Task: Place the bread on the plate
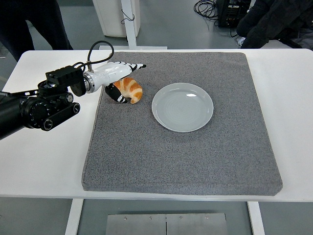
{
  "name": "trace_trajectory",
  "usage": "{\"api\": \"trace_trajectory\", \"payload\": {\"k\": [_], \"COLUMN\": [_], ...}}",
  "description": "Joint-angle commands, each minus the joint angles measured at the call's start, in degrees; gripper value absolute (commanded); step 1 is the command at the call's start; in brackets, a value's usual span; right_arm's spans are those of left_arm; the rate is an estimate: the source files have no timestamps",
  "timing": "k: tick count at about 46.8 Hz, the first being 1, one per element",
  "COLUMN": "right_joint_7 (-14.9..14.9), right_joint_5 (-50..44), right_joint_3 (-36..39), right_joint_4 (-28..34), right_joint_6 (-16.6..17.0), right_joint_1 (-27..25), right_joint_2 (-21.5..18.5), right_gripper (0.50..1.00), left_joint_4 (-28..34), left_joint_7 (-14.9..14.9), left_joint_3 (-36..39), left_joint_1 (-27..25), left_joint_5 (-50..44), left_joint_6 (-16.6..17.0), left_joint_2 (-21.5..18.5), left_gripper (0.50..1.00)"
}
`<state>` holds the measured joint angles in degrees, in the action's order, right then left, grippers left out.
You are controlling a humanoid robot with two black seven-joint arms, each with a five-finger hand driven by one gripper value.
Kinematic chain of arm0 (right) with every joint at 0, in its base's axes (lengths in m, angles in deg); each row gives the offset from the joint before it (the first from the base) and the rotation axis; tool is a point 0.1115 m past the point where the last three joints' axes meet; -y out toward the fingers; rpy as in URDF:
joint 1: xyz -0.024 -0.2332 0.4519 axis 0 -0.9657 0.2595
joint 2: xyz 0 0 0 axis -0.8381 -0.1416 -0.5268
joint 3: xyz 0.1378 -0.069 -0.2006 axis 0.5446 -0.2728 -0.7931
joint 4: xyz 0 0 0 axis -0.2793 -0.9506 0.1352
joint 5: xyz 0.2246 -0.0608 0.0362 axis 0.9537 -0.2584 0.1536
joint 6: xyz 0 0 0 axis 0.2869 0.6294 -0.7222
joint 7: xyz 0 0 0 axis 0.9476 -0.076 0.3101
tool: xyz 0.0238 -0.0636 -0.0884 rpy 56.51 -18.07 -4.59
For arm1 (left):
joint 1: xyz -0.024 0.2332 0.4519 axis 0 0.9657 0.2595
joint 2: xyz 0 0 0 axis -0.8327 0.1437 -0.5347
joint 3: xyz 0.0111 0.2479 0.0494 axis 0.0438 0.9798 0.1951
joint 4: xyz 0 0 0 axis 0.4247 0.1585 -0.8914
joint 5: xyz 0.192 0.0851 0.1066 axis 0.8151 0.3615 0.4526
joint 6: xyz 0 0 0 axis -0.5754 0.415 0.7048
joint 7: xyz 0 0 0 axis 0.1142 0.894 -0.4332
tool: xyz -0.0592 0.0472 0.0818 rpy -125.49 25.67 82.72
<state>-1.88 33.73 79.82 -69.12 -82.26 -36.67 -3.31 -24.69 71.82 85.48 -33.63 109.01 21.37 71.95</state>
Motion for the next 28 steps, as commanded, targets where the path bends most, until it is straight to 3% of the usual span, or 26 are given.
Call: {"api": "trace_trajectory", "payload": {"k": [1,28], "right_joint_7": [0.00,0.00], "right_joint_5": [0.00,0.00], "right_joint_3": [0.00,0.00], "right_joint_4": [0.00,0.00], "right_joint_6": [0.00,0.00], "right_joint_1": [0.01,0.01], "right_joint_2": [0.00,0.00], "right_gripper": [1.000,1.000], "left_joint_4": [-1.41,-4.04], "left_joint_7": [-0.19,-0.10], "left_joint_3": [0.01,1.59], "left_joint_1": [0.02,0.63], "left_joint_5": [-0.72,-2.04], "left_joint_6": [0.49,0.58], "left_joint_2": [1.12,2.26], "left_gripper": [0.990,0.989]}}
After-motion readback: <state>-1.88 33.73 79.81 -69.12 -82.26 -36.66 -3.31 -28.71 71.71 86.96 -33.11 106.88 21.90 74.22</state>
